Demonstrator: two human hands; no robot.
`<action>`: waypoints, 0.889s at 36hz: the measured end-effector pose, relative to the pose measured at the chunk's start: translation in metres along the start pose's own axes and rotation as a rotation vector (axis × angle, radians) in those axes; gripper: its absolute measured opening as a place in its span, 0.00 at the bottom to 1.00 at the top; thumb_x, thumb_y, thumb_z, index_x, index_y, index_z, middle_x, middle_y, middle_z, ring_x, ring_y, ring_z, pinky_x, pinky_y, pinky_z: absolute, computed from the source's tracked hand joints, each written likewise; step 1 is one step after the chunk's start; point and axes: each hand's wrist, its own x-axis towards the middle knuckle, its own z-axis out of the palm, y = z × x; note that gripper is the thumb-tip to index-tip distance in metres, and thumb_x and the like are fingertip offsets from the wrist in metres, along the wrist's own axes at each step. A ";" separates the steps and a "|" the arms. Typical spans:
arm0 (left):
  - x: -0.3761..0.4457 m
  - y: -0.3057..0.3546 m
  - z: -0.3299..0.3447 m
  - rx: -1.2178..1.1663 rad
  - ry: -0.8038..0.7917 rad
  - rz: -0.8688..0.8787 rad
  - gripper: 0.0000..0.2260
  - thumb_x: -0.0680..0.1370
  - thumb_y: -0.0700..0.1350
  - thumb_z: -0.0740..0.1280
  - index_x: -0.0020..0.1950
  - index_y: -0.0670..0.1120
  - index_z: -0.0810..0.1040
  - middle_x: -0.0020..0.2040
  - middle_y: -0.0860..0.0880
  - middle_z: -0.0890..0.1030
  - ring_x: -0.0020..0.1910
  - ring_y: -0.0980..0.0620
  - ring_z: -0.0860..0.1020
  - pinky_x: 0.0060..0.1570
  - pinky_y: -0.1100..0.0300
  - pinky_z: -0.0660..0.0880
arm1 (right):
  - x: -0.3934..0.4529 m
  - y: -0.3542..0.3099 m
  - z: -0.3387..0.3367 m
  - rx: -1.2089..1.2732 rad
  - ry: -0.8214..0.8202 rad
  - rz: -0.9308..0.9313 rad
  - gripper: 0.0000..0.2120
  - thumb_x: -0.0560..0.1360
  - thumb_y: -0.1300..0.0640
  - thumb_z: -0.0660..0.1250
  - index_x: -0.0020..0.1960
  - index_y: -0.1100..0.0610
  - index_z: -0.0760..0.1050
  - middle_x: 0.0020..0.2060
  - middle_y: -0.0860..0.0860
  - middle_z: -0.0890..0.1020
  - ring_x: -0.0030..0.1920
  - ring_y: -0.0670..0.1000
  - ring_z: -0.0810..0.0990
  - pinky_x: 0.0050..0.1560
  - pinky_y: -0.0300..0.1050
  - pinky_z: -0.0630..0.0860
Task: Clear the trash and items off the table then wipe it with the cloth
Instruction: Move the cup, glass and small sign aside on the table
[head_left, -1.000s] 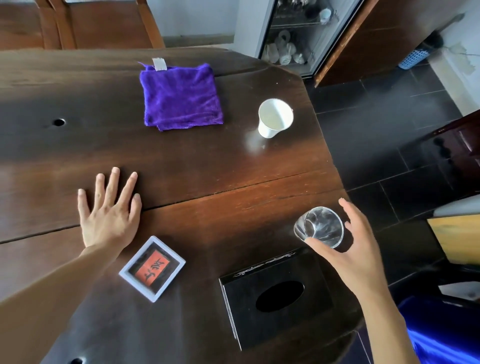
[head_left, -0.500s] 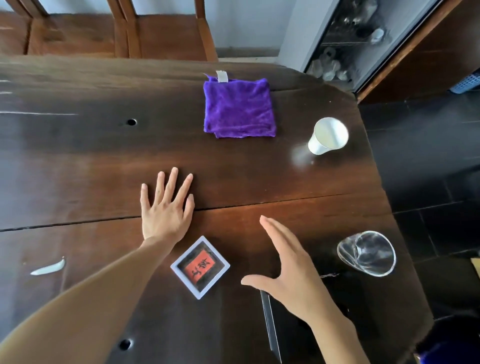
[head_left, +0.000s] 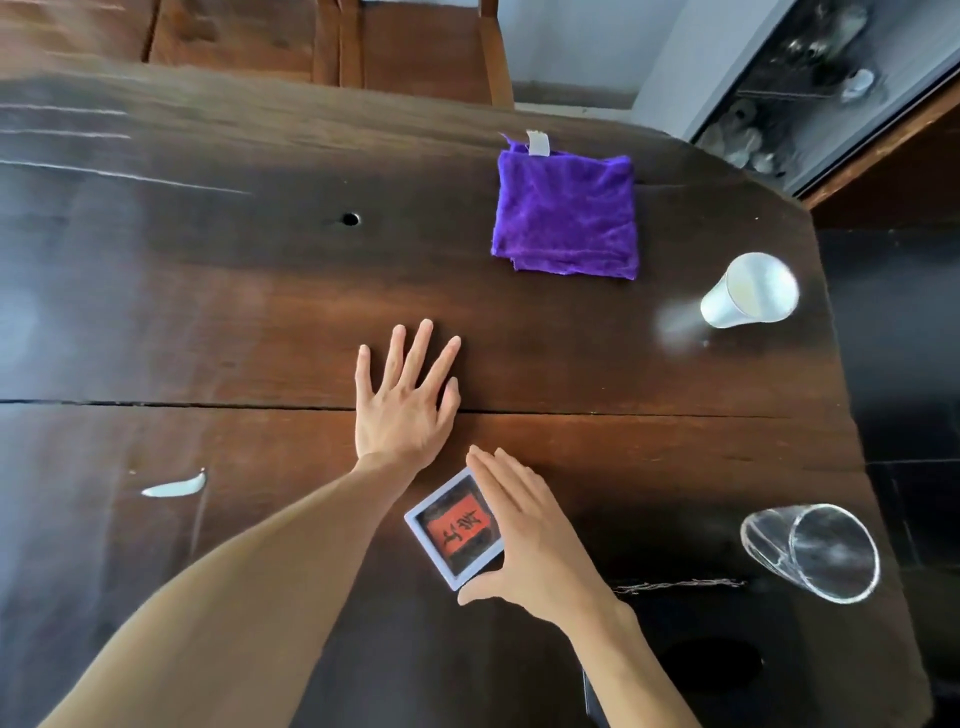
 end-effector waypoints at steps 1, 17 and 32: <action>0.000 0.000 -0.001 -0.005 0.000 0.001 0.27 0.83 0.61 0.34 0.83 0.63 0.46 0.85 0.55 0.45 0.84 0.49 0.42 0.80 0.39 0.40 | 0.001 -0.002 0.002 -0.012 0.002 0.000 0.60 0.65 0.31 0.75 0.80 0.39 0.35 0.82 0.39 0.43 0.76 0.36 0.32 0.74 0.44 0.31; 0.000 0.000 -0.004 -0.028 -0.013 0.007 0.30 0.82 0.63 0.30 0.84 0.62 0.45 0.85 0.53 0.44 0.84 0.48 0.41 0.80 0.37 0.42 | 0.002 -0.017 0.024 0.014 0.089 0.086 0.57 0.63 0.29 0.73 0.82 0.47 0.48 0.82 0.46 0.58 0.80 0.49 0.58 0.76 0.53 0.36; 0.001 -0.001 0.003 -0.011 0.027 0.004 0.26 0.85 0.61 0.39 0.84 0.63 0.49 0.85 0.54 0.48 0.84 0.49 0.44 0.80 0.38 0.42 | -0.002 0.001 0.010 0.151 0.182 0.195 0.60 0.67 0.35 0.77 0.77 0.38 0.32 0.82 0.43 0.52 0.80 0.44 0.54 0.71 0.38 0.56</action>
